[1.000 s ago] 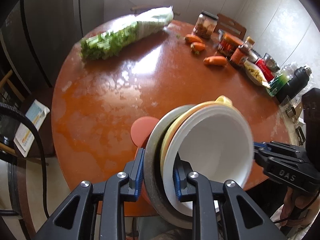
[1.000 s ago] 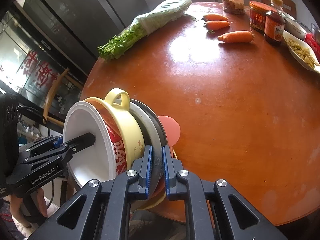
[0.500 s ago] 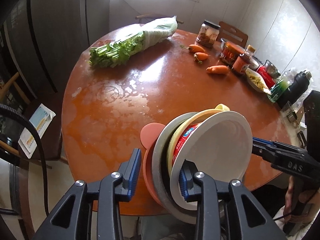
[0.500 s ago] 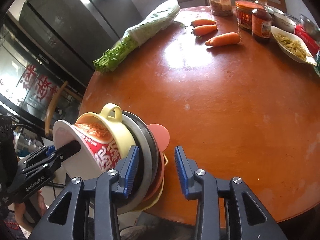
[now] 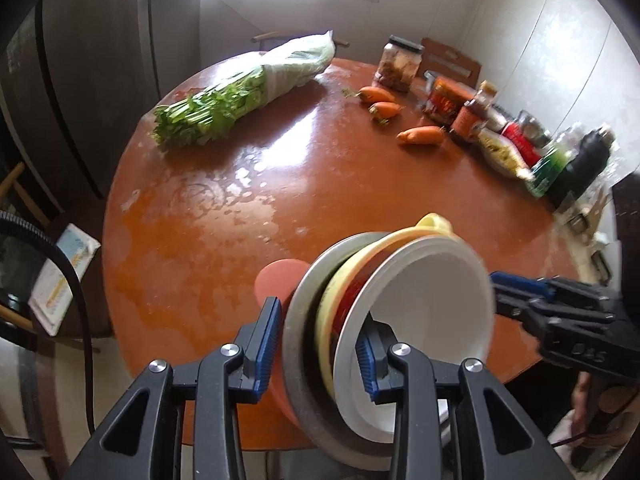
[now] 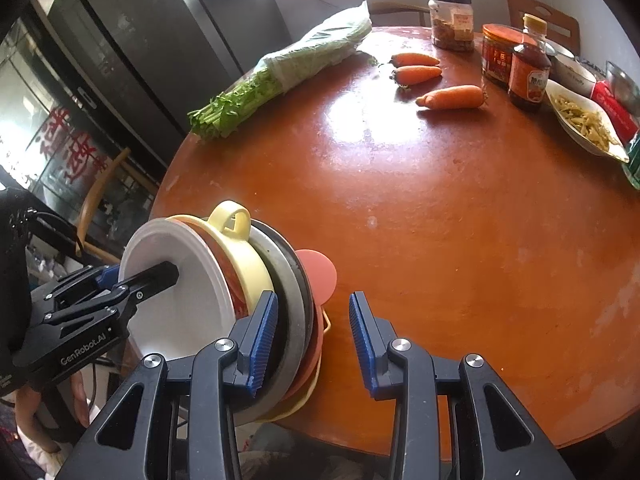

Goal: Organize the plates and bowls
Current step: 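Lower the bowl stack onto the steel plate and open the left gripper, then withdraw the open left gripper away from the stacked dishes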

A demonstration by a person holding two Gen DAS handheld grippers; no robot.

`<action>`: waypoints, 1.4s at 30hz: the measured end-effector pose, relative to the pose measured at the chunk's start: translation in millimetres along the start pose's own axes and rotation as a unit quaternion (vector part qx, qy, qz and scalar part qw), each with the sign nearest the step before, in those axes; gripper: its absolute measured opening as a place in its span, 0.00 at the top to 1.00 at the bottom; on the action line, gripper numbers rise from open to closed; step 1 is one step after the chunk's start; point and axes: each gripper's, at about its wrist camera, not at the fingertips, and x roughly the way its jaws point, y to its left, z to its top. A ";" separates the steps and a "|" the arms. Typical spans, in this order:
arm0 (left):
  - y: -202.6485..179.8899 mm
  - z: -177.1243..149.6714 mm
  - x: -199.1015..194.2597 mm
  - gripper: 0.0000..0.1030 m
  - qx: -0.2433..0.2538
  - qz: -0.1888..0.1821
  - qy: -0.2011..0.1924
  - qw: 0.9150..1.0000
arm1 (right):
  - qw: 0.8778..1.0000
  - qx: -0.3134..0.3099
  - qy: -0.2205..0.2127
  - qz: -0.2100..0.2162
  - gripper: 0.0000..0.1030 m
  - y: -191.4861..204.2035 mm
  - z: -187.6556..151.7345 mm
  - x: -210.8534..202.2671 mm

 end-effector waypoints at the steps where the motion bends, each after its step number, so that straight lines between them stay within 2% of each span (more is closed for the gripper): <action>1: 1.3 1.0 -3.1 0.59 -0.006 -0.002 -0.007 1.000 | 1.000 0.000 0.000 0.000 0.63 -1.0 -0.2 0.4; 3: 1.6 3.2 -9.1 0.48 -0.008 0.005 -0.016 1.000 | 1.000 0.001 0.001 0.002 0.63 -1.9 0.0 0.6; 5: 1.6 4.1 -14.2 0.47 -0.006 0.014 -0.025 1.000 | 1.000 0.000 0.000 0.002 0.63 -2.0 -0.3 0.1; 11: 1.3 0.4 -26.3 0.47 -0.003 0.032 -0.034 0.999 | 1.000 0.004 -0.002 0.010 0.63 -3.4 1.2 0.1; 13: 2.6 -1.9 -33.0 0.47 -0.003 0.021 -0.035 0.999 | 1.000 0.011 -0.001 0.016 0.63 -5.6 1.6 0.4; 17: 7.6 -5.0 -56.0 0.47 -0.011 0.009 -0.062 0.998 | 1.000 0.022 0.000 0.021 0.63 -10.6 1.6 -1.0; 23: 23.3 -7.0 -76.6 0.45 -0.028 0.043 -0.095 0.994 | 0.999 0.026 -0.008 0.017 0.63 -16.9 0.5 -7.9; 30: 60.4 -18.6 -34.2 0.44 -0.047 0.136 -0.056 0.988 | 0.999 0.035 -0.012 -0.015 0.63 -31.3 -2.8 -6.3; 34: 73.5 -25.5 -7.9 0.44 -0.057 0.147 -0.031 0.987 | 0.999 0.040 -0.003 -0.037 0.63 -42.5 -4.6 3.4; 37: 70.7 -30.8 11.9 0.44 -0.043 0.156 -0.010 0.987 | 0.998 0.042 0.003 -0.042 0.63 -46.9 -4.3 10.7; 42: 61.0 -34.6 26.1 0.44 -0.028 0.158 -0.010 0.987 | 0.998 0.033 0.006 -0.047 0.63 -43.7 -3.8 19.6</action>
